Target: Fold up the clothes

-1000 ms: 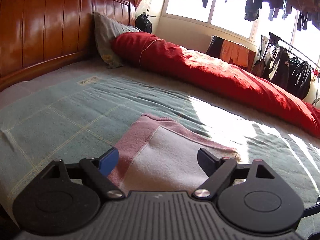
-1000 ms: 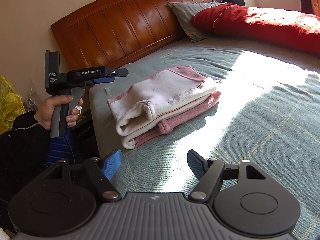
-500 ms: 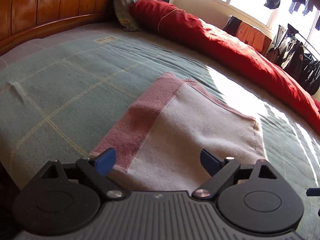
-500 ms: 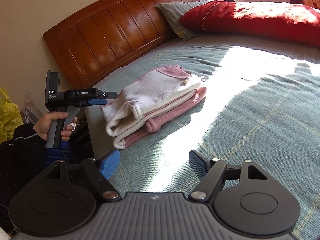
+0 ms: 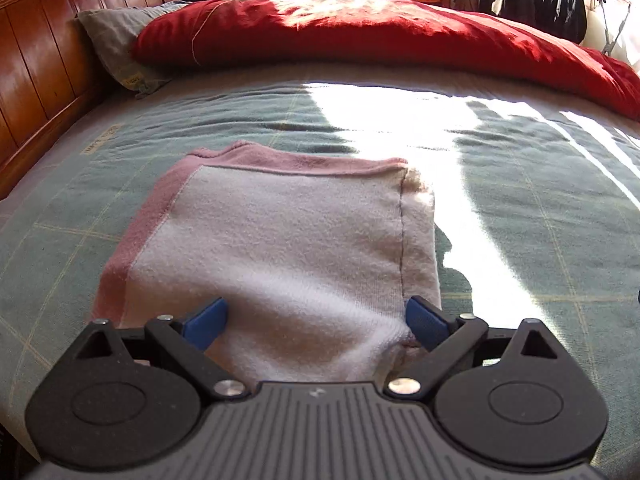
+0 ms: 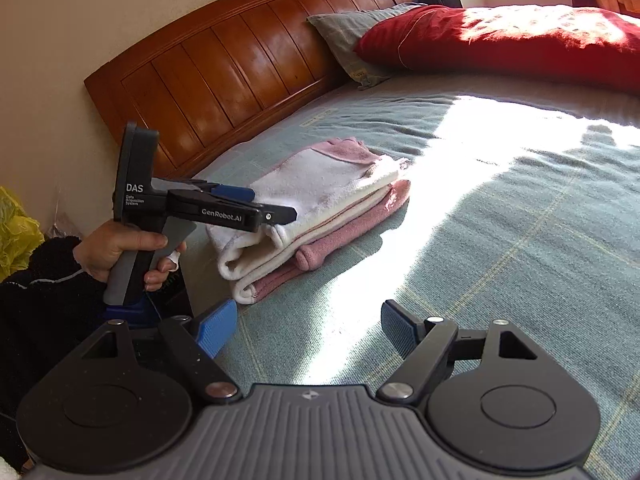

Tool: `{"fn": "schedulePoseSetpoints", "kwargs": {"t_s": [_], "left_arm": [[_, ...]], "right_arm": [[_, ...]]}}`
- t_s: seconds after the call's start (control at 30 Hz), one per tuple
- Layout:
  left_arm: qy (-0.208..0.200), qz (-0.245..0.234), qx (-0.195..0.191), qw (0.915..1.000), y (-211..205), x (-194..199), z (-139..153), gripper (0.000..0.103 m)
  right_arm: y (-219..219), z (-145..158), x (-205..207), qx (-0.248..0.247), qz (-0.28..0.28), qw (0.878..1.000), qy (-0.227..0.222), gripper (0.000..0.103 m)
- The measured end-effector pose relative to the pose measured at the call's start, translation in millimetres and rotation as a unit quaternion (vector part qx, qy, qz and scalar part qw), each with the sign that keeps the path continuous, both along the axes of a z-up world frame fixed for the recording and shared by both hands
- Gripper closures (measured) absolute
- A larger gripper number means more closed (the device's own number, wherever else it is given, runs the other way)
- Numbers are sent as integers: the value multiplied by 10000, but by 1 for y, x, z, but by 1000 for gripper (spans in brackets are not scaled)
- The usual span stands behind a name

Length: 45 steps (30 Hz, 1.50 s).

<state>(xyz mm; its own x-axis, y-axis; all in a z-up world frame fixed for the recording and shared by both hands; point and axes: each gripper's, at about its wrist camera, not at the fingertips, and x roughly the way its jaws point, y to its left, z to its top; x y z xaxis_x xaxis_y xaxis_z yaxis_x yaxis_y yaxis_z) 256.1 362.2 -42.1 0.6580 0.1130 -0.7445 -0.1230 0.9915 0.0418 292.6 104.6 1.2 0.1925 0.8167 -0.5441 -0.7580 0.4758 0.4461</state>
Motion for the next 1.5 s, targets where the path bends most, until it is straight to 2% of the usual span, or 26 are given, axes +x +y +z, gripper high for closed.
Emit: {"fn": "schedulePoseSetpoints", "kwargs": {"t_s": [0.03, 0.13, 0.23, 0.3, 0.37, 0.47, 0.57, 0.63, 0.7, 0.9, 1.03, 1.27, 1.5], "left_arm": [[-95, 44, -132, 9999, 0, -4, -4, 6], [-150, 126, -192, 9996, 0, -13, 7, 6], [-489, 88, -214, 9985, 2, -16, 31, 6], [-501, -19, -325, 9982, 0, -10, 36, 6], [-342, -78, -323, 9989, -7, -3, 27, 6], [128, -2, -219, 9997, -20, 6, 1, 6], [142, 41, 198, 9997, -34, 2, -2, 6], [27, 57, 71, 10000, -38, -7, 8, 6], [-161, 106, 31, 9998, -42, -19, 24, 5], [-674, 191, 566, 9959, -70, -70, 66, 1], [-821, 292, 791, 9930, -90, -105, 83, 1], [-1099, 475, 859, 9891, -124, -167, 102, 1], [-1280, 777, 1054, 9831, -154, -223, 105, 1]], "right_arm": [[-2, 0, 0, -8, -13, 10000, 11, 20], [-7, 0, 1, -30, -27, 10000, 22, 20], [-8, 1, -1, 0, -46, 10000, 25, 20], [-8, 3, -3, 48, -80, 10000, 32, 18], [-7, 3, -7, 31, -135, 9999, 36, 16], [-6, 3, -12, -93, -226, 9997, 30, 10], [-6, 4, -18, -285, -303, 9991, 32, 9], [-8, 8, -23, -376, -369, 9986, -21, 7], [-11, 14, -30, -384, -446, 9982, -82, 3], [-17, 30, -57, -463, -584, 9969, -242, 0], [-20, 39, -80, -549, -624, 9960, -335, 0], [-30, 62, -128, -528, -585, 9954, -553, 0], [-39, 71, -174, -671, -556, 9923, -882, 0]]}}
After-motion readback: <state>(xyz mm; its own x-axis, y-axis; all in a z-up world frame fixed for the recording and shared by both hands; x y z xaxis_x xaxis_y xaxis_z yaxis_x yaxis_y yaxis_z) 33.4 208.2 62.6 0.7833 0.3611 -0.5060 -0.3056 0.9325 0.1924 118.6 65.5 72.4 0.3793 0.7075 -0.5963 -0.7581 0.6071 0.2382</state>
